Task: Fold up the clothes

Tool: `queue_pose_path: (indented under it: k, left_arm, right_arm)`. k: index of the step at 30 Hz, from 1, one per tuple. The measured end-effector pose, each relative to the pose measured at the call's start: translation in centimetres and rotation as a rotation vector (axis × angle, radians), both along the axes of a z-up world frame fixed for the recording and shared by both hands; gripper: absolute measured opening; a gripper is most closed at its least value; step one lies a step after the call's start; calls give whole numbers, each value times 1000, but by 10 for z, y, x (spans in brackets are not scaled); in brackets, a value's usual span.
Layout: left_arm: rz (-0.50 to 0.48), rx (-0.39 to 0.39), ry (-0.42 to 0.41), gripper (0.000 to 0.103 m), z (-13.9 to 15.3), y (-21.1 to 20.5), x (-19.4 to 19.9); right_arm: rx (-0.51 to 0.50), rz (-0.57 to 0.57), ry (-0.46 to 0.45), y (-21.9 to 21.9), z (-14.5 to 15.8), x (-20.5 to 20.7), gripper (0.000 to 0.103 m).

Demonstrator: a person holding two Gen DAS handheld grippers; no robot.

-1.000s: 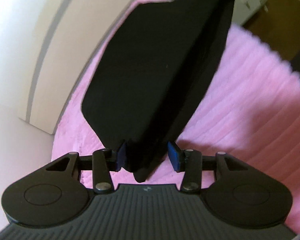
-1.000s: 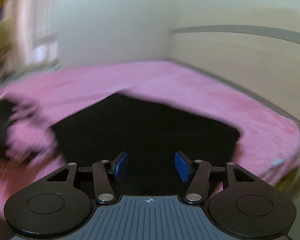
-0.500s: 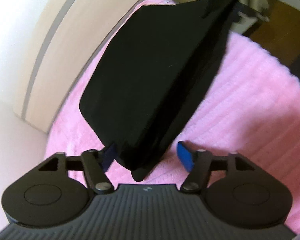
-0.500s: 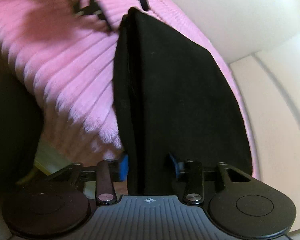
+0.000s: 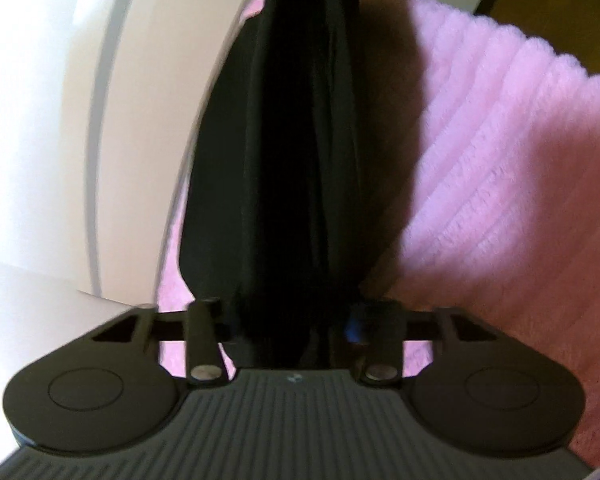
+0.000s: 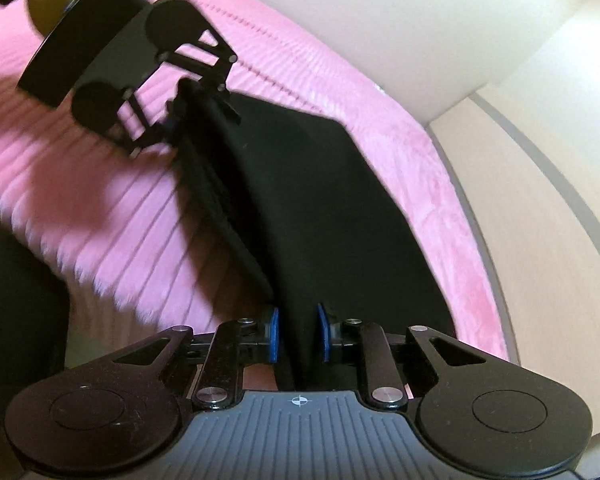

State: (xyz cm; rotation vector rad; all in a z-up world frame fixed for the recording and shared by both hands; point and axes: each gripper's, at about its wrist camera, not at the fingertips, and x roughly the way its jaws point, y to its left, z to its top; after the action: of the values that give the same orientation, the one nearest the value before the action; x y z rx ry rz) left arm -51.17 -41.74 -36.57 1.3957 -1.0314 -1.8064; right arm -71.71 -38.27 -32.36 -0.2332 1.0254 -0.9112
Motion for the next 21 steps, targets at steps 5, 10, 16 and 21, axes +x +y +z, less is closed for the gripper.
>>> queue_pose_path:
  k: [5,10,16,21]
  left_arm:
    - [60,119,88,19,22,-9,-1]
    - [161,285,268,18,65,-24,-1]
    - [162,279,246,19,73,-7,-15]
    - [148,167,144,23,45,8,-25]
  right_arm:
    - [-99,4,72,23,-34,14,53]
    - [-141,16,145,24,-59,17,59]
    - [-127,-14,210,10,-57,9,21]
    - [-121,0,224,10,-29,7,19]
